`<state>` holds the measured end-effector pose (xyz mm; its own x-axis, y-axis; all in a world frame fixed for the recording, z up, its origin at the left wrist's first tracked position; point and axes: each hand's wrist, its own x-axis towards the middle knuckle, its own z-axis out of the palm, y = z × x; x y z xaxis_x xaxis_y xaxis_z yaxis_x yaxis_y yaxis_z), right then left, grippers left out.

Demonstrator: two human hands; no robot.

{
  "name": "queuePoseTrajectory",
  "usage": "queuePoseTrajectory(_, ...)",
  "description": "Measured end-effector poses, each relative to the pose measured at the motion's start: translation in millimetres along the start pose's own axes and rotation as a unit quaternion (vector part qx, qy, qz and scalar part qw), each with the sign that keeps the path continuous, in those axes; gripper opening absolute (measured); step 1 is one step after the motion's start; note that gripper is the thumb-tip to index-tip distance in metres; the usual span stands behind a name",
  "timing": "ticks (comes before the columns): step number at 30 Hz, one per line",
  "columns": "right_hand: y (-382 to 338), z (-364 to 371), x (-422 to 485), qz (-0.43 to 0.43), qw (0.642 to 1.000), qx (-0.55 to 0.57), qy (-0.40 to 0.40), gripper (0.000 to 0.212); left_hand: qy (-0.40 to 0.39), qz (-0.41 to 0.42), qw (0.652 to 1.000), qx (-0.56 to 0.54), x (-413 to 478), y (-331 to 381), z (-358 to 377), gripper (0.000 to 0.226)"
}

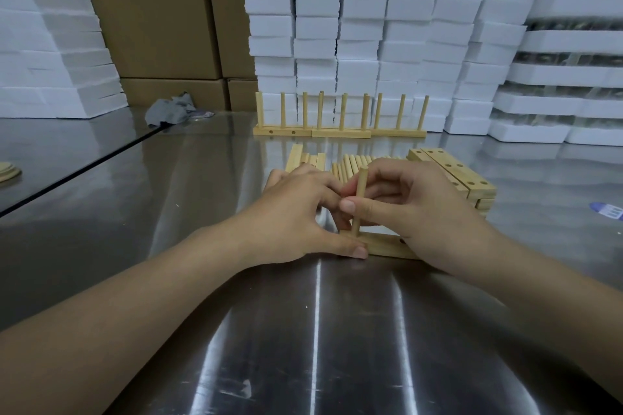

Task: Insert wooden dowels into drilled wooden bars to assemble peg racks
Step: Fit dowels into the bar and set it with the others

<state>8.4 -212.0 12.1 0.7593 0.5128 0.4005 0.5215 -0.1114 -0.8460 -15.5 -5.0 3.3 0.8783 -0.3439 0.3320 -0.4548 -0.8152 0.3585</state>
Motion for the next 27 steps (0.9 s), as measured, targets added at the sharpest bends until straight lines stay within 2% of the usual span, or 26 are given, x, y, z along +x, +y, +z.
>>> queuePoseTrajectory(7,2,0,1,-0.017,0.999,-0.044,-0.002,0.017,0.011,0.009,1.0,0.004,0,2,2,0.027)
queuePoseTrajectory(13,5,7,0,-0.026,0.991,-0.12,0.044,0.028,0.034,0.003,0.999,0.004,0,0,6,0.035)
queuePoseTrajectory(17,5,8,-3,-0.024,0.984,-0.168,0.06,0.026,0.005,0.027,0.999,0.023,-1,1,0,0.027)
queuePoseTrajectory(20,4,4,-4,-0.025,0.987,-0.152,0.038,0.027,-0.022,0.036,0.999,0.015,-2,-3,-15,0.033)
queuePoseTrajectory(22,1,-1,-4,-0.025,0.992,-0.114,0.039,0.033,-0.001,0.018,0.997,-0.076,-2,-8,-28,0.022)
queuePoseTrajectory(24,-2,-10,-3,-0.027,0.994,-0.089,0.065,0.037,0.059,-0.008,0.987,-0.151,-1,-14,-35,0.024)
queuePoseTrajectory(27,0,-24,2,-0.036,0.987,-0.1,0.124,0.034,0.168,-0.069,0.973,-0.141,2,-26,-30,0.027)
